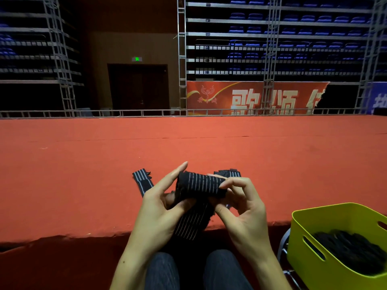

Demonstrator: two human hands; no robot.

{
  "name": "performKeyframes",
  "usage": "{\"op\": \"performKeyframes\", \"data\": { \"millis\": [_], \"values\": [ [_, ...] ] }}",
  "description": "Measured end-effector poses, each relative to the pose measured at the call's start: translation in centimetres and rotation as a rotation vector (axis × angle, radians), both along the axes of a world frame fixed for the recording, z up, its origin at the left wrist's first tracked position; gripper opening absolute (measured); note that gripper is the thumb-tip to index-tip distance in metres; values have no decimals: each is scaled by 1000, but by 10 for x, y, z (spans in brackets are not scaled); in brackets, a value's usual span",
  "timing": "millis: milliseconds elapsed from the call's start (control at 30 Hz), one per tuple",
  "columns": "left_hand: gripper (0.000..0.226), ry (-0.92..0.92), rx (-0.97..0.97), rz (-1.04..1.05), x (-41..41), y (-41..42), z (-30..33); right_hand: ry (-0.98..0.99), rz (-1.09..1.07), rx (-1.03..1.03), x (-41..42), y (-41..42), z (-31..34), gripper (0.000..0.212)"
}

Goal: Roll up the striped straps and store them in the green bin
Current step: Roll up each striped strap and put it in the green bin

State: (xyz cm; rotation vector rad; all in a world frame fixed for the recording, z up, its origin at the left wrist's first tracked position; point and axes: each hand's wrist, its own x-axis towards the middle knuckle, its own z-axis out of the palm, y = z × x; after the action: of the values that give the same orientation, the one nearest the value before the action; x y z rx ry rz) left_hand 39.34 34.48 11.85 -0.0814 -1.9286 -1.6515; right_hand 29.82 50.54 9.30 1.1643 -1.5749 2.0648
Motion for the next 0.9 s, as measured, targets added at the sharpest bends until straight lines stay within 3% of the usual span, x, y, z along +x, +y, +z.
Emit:
{"op": "performKeyframes", "data": {
  "millis": [100,233,333,467,633,767,900],
  "values": [
    [74,-28,43,9,-2,0,-1,8,25,-16,2,0,0,45],
    [41,-29,39,42,-3,-2,-2,15,49,9,1,1,-3,48],
    [31,28,29,70,-4,-5,-2,34,69,27,0,1,-4,49],
    [32,5,-5,18,0,-2,-1,92,39,-3,-2,0,-6,47],
    [55,-65,-51,-104,6,-3,-1,121,27,-57,-9,2,-11,54],
    [36,8,25,-66,0,1,-1,81,72,-74,-12,1,-16,54],
    [33,59,24,-39,-2,2,-3,42,99,-47,-12,1,-16,43]
  ]
}}
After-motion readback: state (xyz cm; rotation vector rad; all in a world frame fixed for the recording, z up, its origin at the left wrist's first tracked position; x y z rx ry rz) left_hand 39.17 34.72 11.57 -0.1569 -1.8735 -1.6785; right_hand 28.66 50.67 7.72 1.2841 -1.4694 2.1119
